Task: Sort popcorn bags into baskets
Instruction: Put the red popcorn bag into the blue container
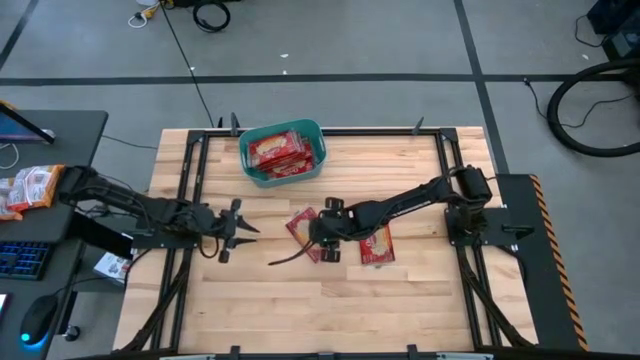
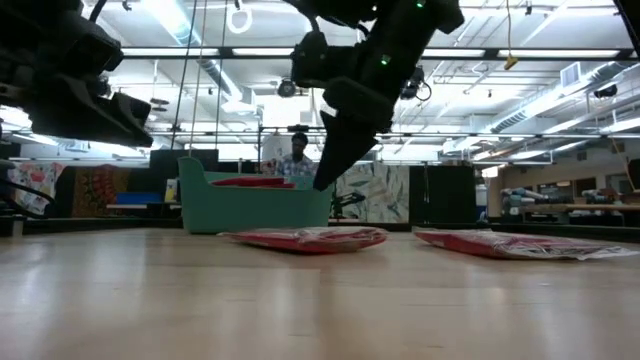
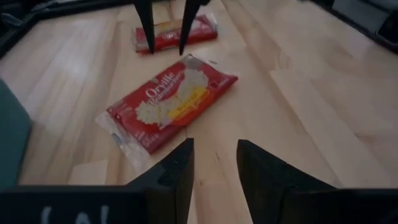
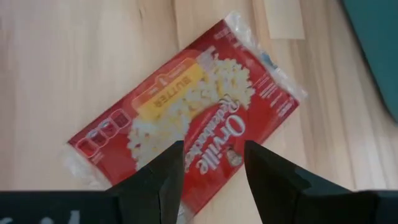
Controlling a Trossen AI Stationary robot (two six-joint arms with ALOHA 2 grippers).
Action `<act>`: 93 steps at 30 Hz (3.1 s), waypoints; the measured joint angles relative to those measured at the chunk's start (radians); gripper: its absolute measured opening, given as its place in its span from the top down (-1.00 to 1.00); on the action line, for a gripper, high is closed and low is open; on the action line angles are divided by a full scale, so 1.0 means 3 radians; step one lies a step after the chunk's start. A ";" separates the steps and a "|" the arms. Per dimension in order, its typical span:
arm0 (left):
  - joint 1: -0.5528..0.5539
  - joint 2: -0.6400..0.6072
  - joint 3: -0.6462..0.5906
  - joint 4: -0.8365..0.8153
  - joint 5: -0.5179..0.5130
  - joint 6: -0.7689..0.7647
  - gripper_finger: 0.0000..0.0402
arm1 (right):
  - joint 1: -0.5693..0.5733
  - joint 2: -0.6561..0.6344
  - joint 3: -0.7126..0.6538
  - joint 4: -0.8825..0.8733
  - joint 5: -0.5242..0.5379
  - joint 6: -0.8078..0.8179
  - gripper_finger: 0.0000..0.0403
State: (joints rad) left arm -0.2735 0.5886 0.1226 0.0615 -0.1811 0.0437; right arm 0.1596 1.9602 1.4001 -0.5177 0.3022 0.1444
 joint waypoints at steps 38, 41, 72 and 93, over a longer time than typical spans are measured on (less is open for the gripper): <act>-0.0171 0.2017 0.0164 0.1529 -0.0319 0.0677 0.10 | 0.0245 -0.0104 -0.0630 0.0618 0.1398 0.0619 0.18; -0.0168 0.2135 0.0254 0.1499 -0.0377 0.0676 0.10 | 0.0209 -0.0051 -0.0692 0.0494 0.1292 0.0734 0.18; -0.0222 0.2754 0.0512 0.1453 -0.0346 0.0957 0.10 | 0.0440 -0.0091 -0.0955 0.1500 0.0792 0.0201 0.18; 0.0116 0.2754 0.0511 0.1447 -0.0403 0.0566 0.10 | 0.0294 0.0326 -0.0946 0.2429 0.0464 -0.1112 -0.14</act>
State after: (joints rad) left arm -0.2386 1.4147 0.2760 0.4955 -0.3019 0.2134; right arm 0.2479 2.0581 1.1164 0.2112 0.4416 -0.1893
